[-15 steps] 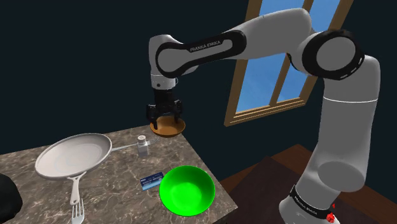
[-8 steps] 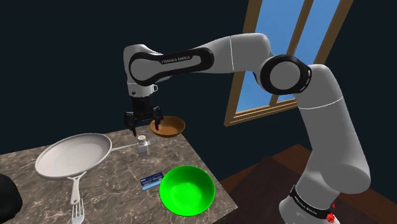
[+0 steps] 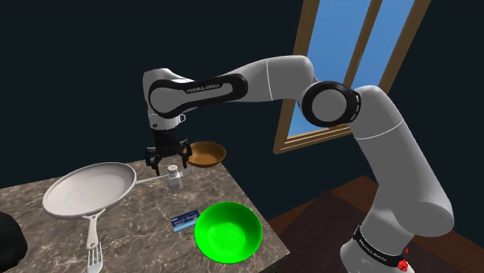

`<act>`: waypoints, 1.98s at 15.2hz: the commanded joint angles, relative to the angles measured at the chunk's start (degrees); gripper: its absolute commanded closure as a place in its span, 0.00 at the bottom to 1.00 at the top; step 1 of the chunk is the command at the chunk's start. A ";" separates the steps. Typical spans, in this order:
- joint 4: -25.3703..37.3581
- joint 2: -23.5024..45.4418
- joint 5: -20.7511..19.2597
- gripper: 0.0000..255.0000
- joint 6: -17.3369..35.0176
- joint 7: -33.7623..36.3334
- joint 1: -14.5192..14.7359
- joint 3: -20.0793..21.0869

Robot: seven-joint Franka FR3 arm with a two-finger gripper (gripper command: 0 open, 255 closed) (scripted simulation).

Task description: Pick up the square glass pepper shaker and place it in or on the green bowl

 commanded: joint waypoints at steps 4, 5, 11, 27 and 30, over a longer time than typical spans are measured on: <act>-2.62 -0.29 0.01 0.00 2.35 0.16 -0.13 0.03; -2.62 -0.28 0.01 0.00 2.34 0.16 -0.13 0.03; -2.61 -0.28 0.01 1.00 2.34 0.16 -0.13 0.03; 1.50 -1.55 0.33 1.00 -2.95 0.41 0.15 0.31; 3.50 -1.76 0.40 1.00 -5.12 0.52 0.34 0.39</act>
